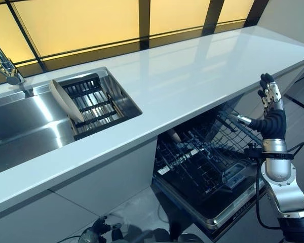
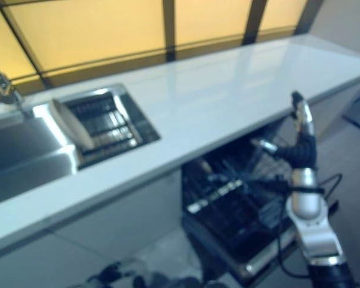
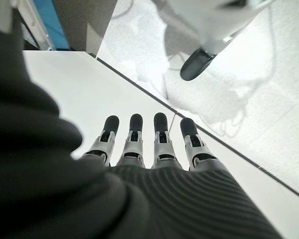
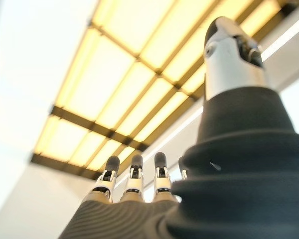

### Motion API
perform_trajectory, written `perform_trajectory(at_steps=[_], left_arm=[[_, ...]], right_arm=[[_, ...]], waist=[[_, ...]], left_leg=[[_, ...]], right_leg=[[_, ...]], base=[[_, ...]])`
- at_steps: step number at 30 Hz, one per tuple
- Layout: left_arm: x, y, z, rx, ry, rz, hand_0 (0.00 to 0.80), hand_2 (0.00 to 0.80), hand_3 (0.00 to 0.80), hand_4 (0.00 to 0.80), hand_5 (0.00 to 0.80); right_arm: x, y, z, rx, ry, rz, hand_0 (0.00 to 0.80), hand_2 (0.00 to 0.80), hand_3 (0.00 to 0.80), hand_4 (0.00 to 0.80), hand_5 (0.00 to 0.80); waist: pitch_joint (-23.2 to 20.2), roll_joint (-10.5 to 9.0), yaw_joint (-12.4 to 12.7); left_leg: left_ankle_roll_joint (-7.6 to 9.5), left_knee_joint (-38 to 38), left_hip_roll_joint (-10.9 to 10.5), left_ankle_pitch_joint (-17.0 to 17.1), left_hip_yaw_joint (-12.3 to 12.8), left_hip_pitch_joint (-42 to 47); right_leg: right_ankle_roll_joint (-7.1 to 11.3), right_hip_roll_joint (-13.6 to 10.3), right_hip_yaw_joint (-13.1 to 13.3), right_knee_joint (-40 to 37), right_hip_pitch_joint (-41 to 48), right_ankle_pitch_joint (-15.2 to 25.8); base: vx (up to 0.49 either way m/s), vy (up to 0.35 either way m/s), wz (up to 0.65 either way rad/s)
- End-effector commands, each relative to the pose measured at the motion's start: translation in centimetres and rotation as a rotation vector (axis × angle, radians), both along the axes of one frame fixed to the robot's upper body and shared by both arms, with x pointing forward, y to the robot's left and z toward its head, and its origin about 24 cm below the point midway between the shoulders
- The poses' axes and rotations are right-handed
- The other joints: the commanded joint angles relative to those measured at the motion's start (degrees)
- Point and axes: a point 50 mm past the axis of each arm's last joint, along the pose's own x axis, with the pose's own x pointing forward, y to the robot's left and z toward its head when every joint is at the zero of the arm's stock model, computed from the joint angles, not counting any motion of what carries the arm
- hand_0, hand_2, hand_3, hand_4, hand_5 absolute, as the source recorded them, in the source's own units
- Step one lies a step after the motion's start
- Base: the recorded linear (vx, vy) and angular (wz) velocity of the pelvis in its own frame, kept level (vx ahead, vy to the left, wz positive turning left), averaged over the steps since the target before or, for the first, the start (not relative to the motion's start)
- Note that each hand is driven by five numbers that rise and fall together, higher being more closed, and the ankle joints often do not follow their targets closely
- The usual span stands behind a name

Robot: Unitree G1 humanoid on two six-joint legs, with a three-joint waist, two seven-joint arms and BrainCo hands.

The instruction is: Take plates into dishwasher

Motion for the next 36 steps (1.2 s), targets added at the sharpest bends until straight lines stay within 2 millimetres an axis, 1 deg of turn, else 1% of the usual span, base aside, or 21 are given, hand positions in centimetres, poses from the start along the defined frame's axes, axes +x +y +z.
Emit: perform_trajectory(at_steps=[1, 2, 4, 7, 10, 12, 14, 15, 17, 18, 19, 21, 22, 24, 26, 28, 30, 31, 33, 35, 36], left_arm=[[2.3, -0.2, 0.7, 0.002, -0.084, -0.014, 0.000, 0.000, 0.000, 0.000, 0.000], [2.4, -0.4, 0.7, 0.000, -0.075, -0.023, 0.000, 0.000, 0.000, 0.000, 0.000], [2.3, -0.2, 0.6, 0.012, -0.059, -0.036, 0.000, 0.000, 0.000, 0.000, 0.000], [2.4, 0.3, 0.6, 0.022, -0.056, -0.029, 0.000, 0.000, 0.000, 0.000, 0.000], [2.4, 0.6, 0.7, 0.036, -0.052, -0.043, 0.000, 0.000, 0.000, 0.000, 0.000], [2.4, 0.5, 0.6, 0.038, -0.050, -0.049, 0.000, 0.000, 0.000, 0.000, 0.000], [2.2, 0.4, 0.5, 0.055, -0.034, -0.073, 0.000, 0.000, 0.000, 0.000, 0.000], [2.1, 0.5, 0.5, 0.066, -0.024, -0.077, 0.000, 0.000, 0.000, 0.000, 0.000], [2.1, 0.8, 0.6, 0.078, -0.016, -0.073, 0.000, 0.000, 0.000, 0.000, 0.000], [2.1, 1.2, 0.6, 0.094, -0.004, -0.057, 0.000, 0.000, 0.000, 0.000, 0.000], [2.1, 1.5, 0.7, 0.101, 0.001, -0.047, 0.000, 0.000, 0.000, 0.000, 0.000], [2.3, 2.0, 0.8, 0.112, 0.011, -0.027, 0.000, 0.000, 0.000, 0.000, 0.000], [2.3, 2.1, 0.9, 0.113, 0.011, -0.023, 0.000, 0.000, 0.000, 0.000, 0.000], [1.9, 2.7, 0.8, 0.124, 0.028, -0.011, 0.000, 0.000, 0.000, 0.000, 0.000], [1.4, 2.7, 0.6, 0.123, 0.038, -0.014, 0.000, 0.000, 0.000, 0.000, 0.000], [0.7, 2.4, 0.4, 0.119, 0.046, -0.014, 0.000, 0.000, 0.000, 0.000, 0.000], [0.4, 2.3, 0.3, 0.110, 0.043, -0.011, 0.000, 0.000, 0.000, 0.000, 0.000], [0.3, 2.4, 0.3, 0.106, 0.040, -0.009, 0.000, 0.000, 0.000, 0.000, 0.000], [0.1, 2.4, 0.3, 0.098, 0.035, 0.005, 0.000, 0.000, 0.000, 0.000, 0.000], [0.0, 2.4, 0.2, 0.075, 0.028, 0.032, 0.000, 0.000, 0.000, 0.000, 0.000], [0.1, 2.2, 0.2, 0.064, 0.025, 0.021, 0.000, 0.000, 0.000, 0.000, 0.000]], right_arm=[[-1.4, 2.3, 6.4, -0.045, -0.326, 0.179, 0.000, 0.000, 0.000, 0.000, 0.000], [-1.2, 2.9, 7.5, -0.048, -0.357, 0.207, 0.000, 0.000, 0.000, 0.000, 0.000], [-0.6, 3.7, 8.7, -0.003, -0.361, 0.287, 0.000, 0.000, 0.000, 0.000, 0.000], [-0.4, 4.6, 9.2, 0.000, -0.367, 0.328, 0.000, 0.000, 0.000, 0.000, 0.000], [0.0, 5.3, 9.1, 0.032, -0.343, 0.360, 0.000, 0.000, 0.000, 0.000, 0.000], [0.3, 5.6, 8.9, 0.041, -0.332, 0.366, 0.000, 0.000, 0.000, 0.000, 0.000], [0.7, 6.0, 8.2, 0.066, -0.310, 0.347, 0.000, 0.000, 0.000, 0.000, 0.000], [1.0, 6.2, 7.9, 0.080, -0.297, 0.342, 0.000, 0.000, 0.000, 0.000, 0.000], [1.3, 6.4, 7.6, 0.094, -0.287, 0.332, 0.000, 0.000, 0.000, 0.000, 0.000], [1.8, 6.6, 7.6, 0.104, -0.276, 0.322, 0.000, 0.000, 0.000, 0.000, 0.000], [2.2, 6.6, 7.8, 0.114, -0.267, 0.312, 0.000, 0.000, 0.000, 0.000, 0.000], [2.9, 6.3, 8.2, 0.129, -0.254, 0.278, 0.000, 0.000, 0.000, 0.000, 0.000], [3.0, 6.3, 8.3, 0.130, -0.252, 0.277, 0.000, 0.000, 0.000, 0.000, 0.000], [3.9, 5.7, 8.4, 0.162, -0.226, 0.226, 0.000, 0.000, 0.000, 0.000, 0.000], [4.3, 5.3, 8.1, 0.178, -0.203, 0.185, 0.000, 0.000, 0.000, 0.000, 0.000], [4.8, 4.9, 7.6, 0.190, -0.179, 0.142, 0.000, 0.000, 0.000, 0.000, 0.000], [5.3, 4.7, 7.1, 0.201, -0.148, 0.099, 0.000, 0.000, 0.000, 0.000, 0.000], [5.5, 4.3, 6.6, 0.207, -0.137, 0.076, 0.000, 0.000, 0.000, 0.000, 0.000], [5.8, 3.9, 6.2, 0.217, -0.115, 0.055, 0.000, 0.000, 0.000, 0.000, 0.000], [6.1, 3.5, 5.9, 0.225, -0.088, 0.030, 0.000, 0.000, 0.000, 0.000, 0.000], [6.4, 3.3, 5.6, 0.232, -0.059, 0.016, 0.000, 0.000, 0.000, 0.000, 0.000]], waist=[[1.11, -1.35, 1.40], [1.12, -1.58, 2.17], [0.86, -2.12, 3.53], [0.11, -2.57, 4.65], [-0.38, -2.56, 5.37], [-0.55, -2.28, 5.55], [-0.87, -1.58, 6.22], [-0.79, -1.44, 6.43], [-0.93, -0.95, 6.46], [-0.66, -0.54, 6.05], [-0.62, -0.34, 5.87], [-0.94, -0.45, 5.82], [-0.91, -0.42, 5.70], [-1.15, -1.60, 5.24], [-1.22, -2.01, 4.74], [-0.93, -2.04, 4.49], [-0.17, -1.63, 4.19], [-0.26, -1.56, 4.30], [-0.46, -1.73, 4.63], [-0.90, -1.85, 5.21], [-1.37, -1.79, 5.61]], left_leg=[[1.29, 0.44, -1.42, -4.20, 2.12, -0.23], [1.49, 0.93, -1.71, -4.42, 2.47, -0.44], [2.57, 1.11, -3.10, -5.42, 1.92, -0.44], [4.26, 0.75, -5.08, -6.23, 1.32, -0.05], [5.95, 0.28, -7.54, -7.03, -0.46, 0.36], [6.68, 0.28, -8.28, -7.27, -1.44, 0.26], [8.39, 0.28, -9.79, -7.81, -3.37, 0.21], [9.08, 0.28, -10.54, -8.24, -4.00, 0.44], [9.44, 0.28, -10.75, -8.29, -4.99, 0.45], [9.29, 0.28, -10.99, -8.52, -6.54, 1.09], [9.06, 0.28, -11.01, -8.43, -7.79, 1.26], [8.52, 0.28, -11.08, -8.59, -10.05, 1.50], [8.44, 0.28, -11.03, -8.70, -10.29, 1.58], [7.93, 0.28, -12.01, -10.06, -13.15, 2.49], [7.86, 0.28, -12.88, -10.90, -15.26, 3.11], [8.00, 0.28, -13.67, -11.37, -16.91, 4.00], [8.46, 0.28, -14.05, -11.53, -18.62, 5.13], [8.76, 0.28, -14.22, -11.63, -19.44, 5.20], [8.63, 0.28, -14.28, -11.46, -19.93, 5.34], [8.41, 0.28, -14.21, -11.44, -19.83, 5.55], [8.37, 0.28, -14.16, -11.44, -19.67, 5.65]], right_leg=[[2.62, -1.05, -0.91, 1.75, 5.64, -8.01], [2.85, -1.67, -1.36, 1.98, 6.44, -8.26], [4.11, -3.28, -2.05, 3.02, 7.36, -8.58], [5.78, -5.80, -2.47, 5.95, 7.68, -8.15], [6.55, -9.25, -1.83, 12.93, 5.31, -3.43], [6.43, -10.27, -0.95, 15.91, 4.19, -1.97], [6.25, -12.85, 0.33, 23.99, 2.78, 2.83], [6.61, -14.29, 0.99, 27.83, 1.90, 4.27], [6.46, -14.23, 1.70, 29.72, 0.35, 5.60], [6.09, -12.86, 3.19, 30.36, -2.88, 4.74], [5.43, -11.39, 3.57, 28.75, -4.23, 3.33], [4.67, -8.84, 3.39, 23.83, -6.13, 2.21], [4.64, -8.63, 3.21, 23.28, -6.10, 2.17], [4.74, -4.02, 4.63, 13.30, -7.84, 0.61], [4.77, -1.03, 6.55, 8.01, -7.92, 0.05], [4.88, 0.02, 7.29, 6.58, -9.54, 1.94], [5.01, 0.49, 8.34, 8.81, -12.33, 3.35], [4.66, 1.02, 9.05, 8.05, -11.35, 1.61], [4.38, 1.10, 8.73, 7.41, -9.28, 1.27], [4.36, 1.06, 8.35, 6.47, -6.98, 1.03], [4.08, 1.19, 7.98, 5.66, -5.24, -0.19]], base=[[0.077, 0.168, 0.09], [0.100, 0.200, 0.12], [0.146, 0.279, 0.22], [0.149, 0.280, 0.31], [0.134, 0.284, 0.22], [0.131, 0.271, 0.28], [0.173, 0.319, 0.34], [0.166, 0.259, 0.29], [0.122, 0.154, 0.33], [0.134, 0.091, 0.53], [0.166, 0.069, 0.72], [0.130, -0.025, 0.64], [0.160, -0.069, 0.66], [0.206, -0.093, 0.59], [0.192, -0.057, 0.53], [0.178, -0.033, 0.74], [0.155, -0.040, 0.84], [0.114, -0.045, 0.65], [0.088, -0.069, 0.84], [0.104, -0.076, 0.51], [0.094, -0.042, -0.02]])
